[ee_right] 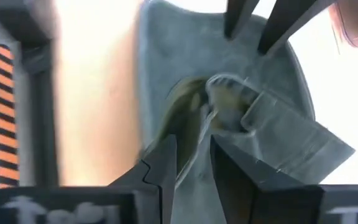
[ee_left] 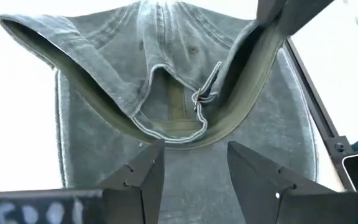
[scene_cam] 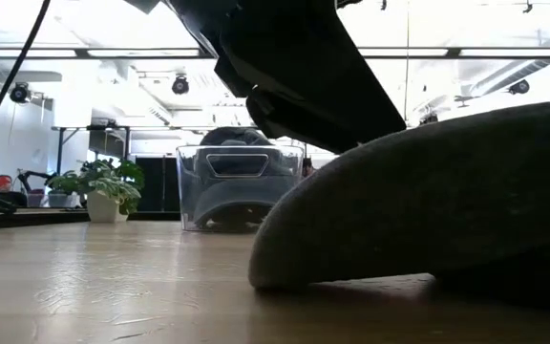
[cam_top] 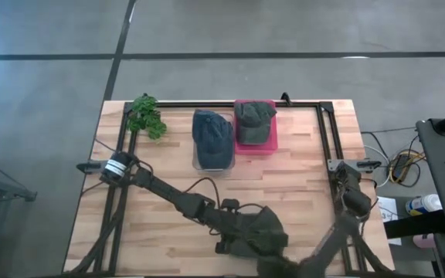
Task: Pick & Place hat
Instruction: Put the green cap into the red bin
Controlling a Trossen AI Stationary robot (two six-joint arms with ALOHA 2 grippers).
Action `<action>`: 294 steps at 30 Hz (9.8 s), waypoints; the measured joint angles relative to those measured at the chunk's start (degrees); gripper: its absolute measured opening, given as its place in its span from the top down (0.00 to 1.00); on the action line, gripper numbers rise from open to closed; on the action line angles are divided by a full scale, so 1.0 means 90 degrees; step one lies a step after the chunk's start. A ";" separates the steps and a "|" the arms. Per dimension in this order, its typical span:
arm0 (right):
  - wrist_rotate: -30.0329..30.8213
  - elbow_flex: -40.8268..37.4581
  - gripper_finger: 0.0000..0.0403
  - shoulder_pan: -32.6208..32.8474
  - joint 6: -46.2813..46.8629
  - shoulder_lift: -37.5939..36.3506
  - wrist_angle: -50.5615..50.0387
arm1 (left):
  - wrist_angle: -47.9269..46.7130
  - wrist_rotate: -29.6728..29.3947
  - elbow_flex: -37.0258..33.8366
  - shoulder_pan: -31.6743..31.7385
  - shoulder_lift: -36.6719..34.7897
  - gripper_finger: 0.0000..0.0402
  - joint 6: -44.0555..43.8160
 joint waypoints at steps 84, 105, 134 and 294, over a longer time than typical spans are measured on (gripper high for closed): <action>-0.0044 -0.1316 0.40 0.0929 0.2152 -0.0411 0.1551 | -0.0801 0.0901 0.1314 0.0217 0.1328 0.58 0.0306; -0.0611 -0.1489 0.40 0.0916 0.2427 -0.0411 0.2114 | -0.0272 0.1065 0.1246 0.0178 0.1343 0.58 -0.0755; -0.1243 -0.1583 0.62 0.0211 0.1313 -0.0427 0.0874 | 0.1212 0.1396 0.1884 0.0088 0.1535 0.58 -0.2579; -0.0737 -0.8702 0.48 0.0785 0.3430 -0.4734 1.0500 | 0.2498 0.1742 0.0664 0.0498 -0.0870 0.98 -0.4325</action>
